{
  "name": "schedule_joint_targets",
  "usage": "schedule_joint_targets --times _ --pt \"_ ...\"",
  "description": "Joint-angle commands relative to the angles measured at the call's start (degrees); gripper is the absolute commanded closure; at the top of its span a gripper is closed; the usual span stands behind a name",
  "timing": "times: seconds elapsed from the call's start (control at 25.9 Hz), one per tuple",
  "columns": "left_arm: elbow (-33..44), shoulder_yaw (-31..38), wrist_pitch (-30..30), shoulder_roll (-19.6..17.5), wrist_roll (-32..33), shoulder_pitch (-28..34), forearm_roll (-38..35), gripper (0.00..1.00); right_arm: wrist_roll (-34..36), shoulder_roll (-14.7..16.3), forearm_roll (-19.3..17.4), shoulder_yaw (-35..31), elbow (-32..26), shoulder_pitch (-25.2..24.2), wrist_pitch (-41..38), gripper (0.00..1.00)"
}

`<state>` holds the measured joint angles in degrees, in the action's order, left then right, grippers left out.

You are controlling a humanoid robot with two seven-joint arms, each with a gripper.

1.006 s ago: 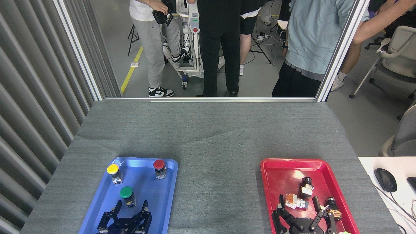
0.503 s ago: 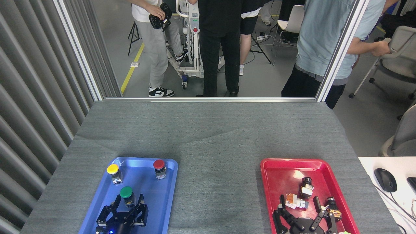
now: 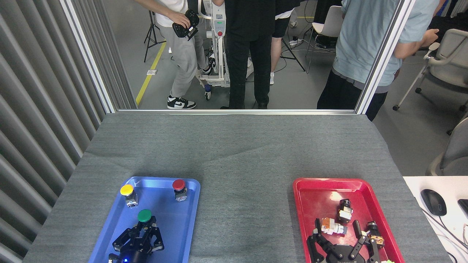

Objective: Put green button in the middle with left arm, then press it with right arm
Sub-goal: 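Reach the left hand to the green button and grasp it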

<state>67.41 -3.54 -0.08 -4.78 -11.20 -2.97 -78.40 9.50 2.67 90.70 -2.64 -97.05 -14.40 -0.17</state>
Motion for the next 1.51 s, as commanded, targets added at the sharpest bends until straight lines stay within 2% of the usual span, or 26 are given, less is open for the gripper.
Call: schedule_joint_targets --times 0.0,0.15,0.35,0.5,0.81,1.47 --pt "0.0 -0.2 -0.4 -0.2 0.0 0.2 0.0 0.79 0.1 0.0 0.0 0.0 0.0 0.0 -0.1 0.0" --pt "0.3 -0.2 -1.2 -0.4 0.0 0.4 -0.1 0.86 0.1 0.0 0.0 0.0 0.0 0.0 -0.1 0.0" --pt "2.3 -0.2 -5.0 -0.4 -0.2 0.8 -1.6 0.91 0.1 0.1 0.0 0.0 0.0 0.0 -0.1 0.0" --pt "3.2 -0.1 -7.1 -0.6 -2.8 1.0 -2.4 0.98 0.1 0.1 0.0 0.0 0.0 0.0 -0.1 0.0" --pt "6.8 -0.1 -8.3 -1.7 -2.9 1.4 -2.3 1.0 0.1 0.1 0.0 0.0 0.0 0.0 -0.1 0.0" --pt "6.9 -0.1 -13.5 -1.7 -2.9 1.1 -2.3 1.0 0.1 0.1 0.0 -0.1 0.0 0.0 0.0 0.0"
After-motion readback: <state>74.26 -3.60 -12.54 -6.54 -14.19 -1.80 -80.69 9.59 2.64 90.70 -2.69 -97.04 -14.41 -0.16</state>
